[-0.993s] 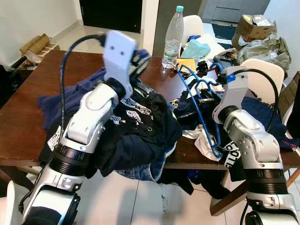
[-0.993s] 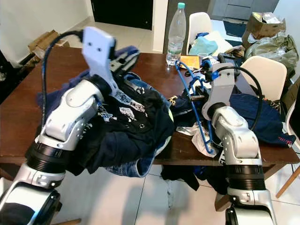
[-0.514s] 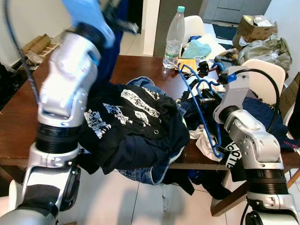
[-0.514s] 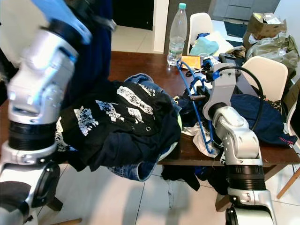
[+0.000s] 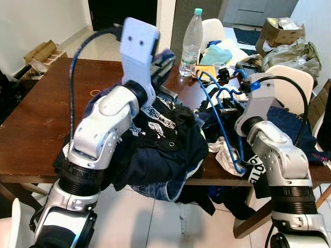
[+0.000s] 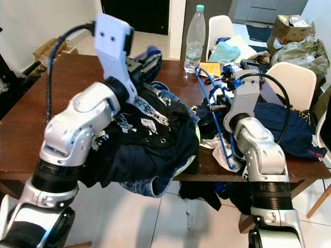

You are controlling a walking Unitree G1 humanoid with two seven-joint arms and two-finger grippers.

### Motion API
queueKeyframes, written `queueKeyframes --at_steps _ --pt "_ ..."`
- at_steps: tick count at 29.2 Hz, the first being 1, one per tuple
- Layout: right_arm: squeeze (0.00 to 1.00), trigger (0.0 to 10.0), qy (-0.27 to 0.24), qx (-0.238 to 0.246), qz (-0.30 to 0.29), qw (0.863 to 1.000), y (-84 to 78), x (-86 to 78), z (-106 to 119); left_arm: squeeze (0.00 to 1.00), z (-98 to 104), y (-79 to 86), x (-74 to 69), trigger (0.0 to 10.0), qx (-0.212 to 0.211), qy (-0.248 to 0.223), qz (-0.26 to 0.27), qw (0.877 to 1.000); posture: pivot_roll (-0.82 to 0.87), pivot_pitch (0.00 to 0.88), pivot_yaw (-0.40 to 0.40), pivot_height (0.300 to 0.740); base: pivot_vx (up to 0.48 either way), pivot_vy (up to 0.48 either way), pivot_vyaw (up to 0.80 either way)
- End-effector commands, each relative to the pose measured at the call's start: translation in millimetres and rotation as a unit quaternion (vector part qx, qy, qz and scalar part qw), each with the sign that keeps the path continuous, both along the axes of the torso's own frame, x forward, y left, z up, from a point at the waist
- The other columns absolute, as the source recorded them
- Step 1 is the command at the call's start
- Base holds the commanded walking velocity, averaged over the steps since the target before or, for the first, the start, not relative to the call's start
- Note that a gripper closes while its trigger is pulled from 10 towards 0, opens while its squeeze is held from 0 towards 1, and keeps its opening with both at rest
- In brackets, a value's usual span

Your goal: Hang hanger

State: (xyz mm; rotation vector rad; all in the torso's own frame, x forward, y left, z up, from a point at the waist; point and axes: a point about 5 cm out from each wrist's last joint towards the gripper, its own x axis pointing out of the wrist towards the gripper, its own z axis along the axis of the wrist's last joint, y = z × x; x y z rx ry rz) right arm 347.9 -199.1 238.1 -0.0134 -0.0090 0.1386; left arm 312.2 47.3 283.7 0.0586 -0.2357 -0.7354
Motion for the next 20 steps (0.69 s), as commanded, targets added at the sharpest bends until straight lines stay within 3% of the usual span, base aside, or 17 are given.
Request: queueKeyframes --at_steps 1,2,4,5,6,7,8,10,11,14,16,17,20 --pt "0.00 10.0 0.006 -0.001 -0.012 1.000 -5.4 -0.4 -2 0.00 -19 -17.6 -8.7 10.0 0.027 0.042 -0.052 0.997 0.08 0.080 -0.028 0.740 0.000 0.000 0.00" --pt "0.00 10.0 0.007 -0.002 -0.014 1.000 -6.5 -0.5 -2 0.00 -47 -31.0 -20.2 10.0 0.081 0.079 -0.097 0.989 0.08 0.080 -0.026 0.740 0.000 0.000 0.00" --pt "0.00 10.0 0.007 -0.002 -0.014 1.000 -6.5 -0.5 -2 0.00 -47 -31.0 -20.2 10.0 0.081 0.079 -0.097 0.989 0.08 0.080 -0.026 0.740 0.000 0.000 0.00" --pt "0.00 10.0 0.008 -0.002 -0.015 1.000 -6.9 -0.5 -3 0.00 -70 -38.0 -32.3 10.0 0.125 0.119 -0.137 0.975 0.08 0.082 -0.028 0.740 0.000 0.000 0.00" --pt "0.00 10.0 0.008 -0.002 -0.015 1.000 -6.9 -0.5 -3 0.00 -70 -38.0 -32.3 10.0 0.125 0.119 -0.137 0.975 0.08 0.082 -0.028 0.740 0.000 0.000 0.00" --pt "0.00 10.0 0.011 -0.003 -0.014 1.000 -6.8 -0.6 -3 0.00 -84 -40.6 -41.5 10.0 0.142 0.159 -0.169 0.962 0.08 0.083 -0.029 0.740 0.000 0.000 0.00" --pt "0.00 10.0 0.013 -0.004 -0.014 1.000 -6.7 -0.5 -4 1.00 -93 -40.7 -48.9 10.0 0.155 0.182 -0.192 0.952 0.08 0.083 -0.030 0.740 0.000 0.000 0.00" --pt "0.00 10.0 0.013 -0.004 -0.014 1.000 -6.7 -0.5 -4 1.00 -93 -40.7 -48.9 10.0 0.155 0.182 -0.192 0.952 0.08 0.083 -0.030 0.740 0.000 0.000 0.00" --pt "0.00 10.0 0.014 -0.004 -0.013 1.000 -6.2 -0.3 -5 1.00 -98 -39.1 -56.5 10.0 0.160 0.202 -0.219 0.941 0.08 0.083 -0.031 0.740 0.000 0.000 0.00" --pt "0.00 10.0 0.017 -0.006 -0.012 1.000 -6.1 -0.5 -6 1.00 -84 -19.3 -65.7 10.0 0.146 0.174 -0.277 0.934 0.08 0.087 -0.035 0.740 0.000 0.000 0.00" --pt "0.00 10.0 0.019 -0.007 -0.012 1.000 -6.7 -0.4 -6 1.00 -67 -0.6 -58.5 10.0 0.116 0.151 -0.270 0.944 0.08 0.087 -0.035 0.740 0.000 0.000 0.00" --pt "0.00 10.0 0.019 -0.007 -0.012 1.000 -6.7 -0.4 -6 1.00 -67 -0.6 -58.5 10.0 0.116 0.151 -0.270 0.944 0.08 0.087 -0.035 0.740 0.000 0.000 0.00" --pt "0.00 10.0 0.020 -0.006 -0.011 1.000 -5.9 0.2 -7 1.00 -44 36.8 -30.2 10.0 0.083 0.126 -0.171 0.974 0.09 0.092 -0.036 0.740 0.000 0.000 0.00"
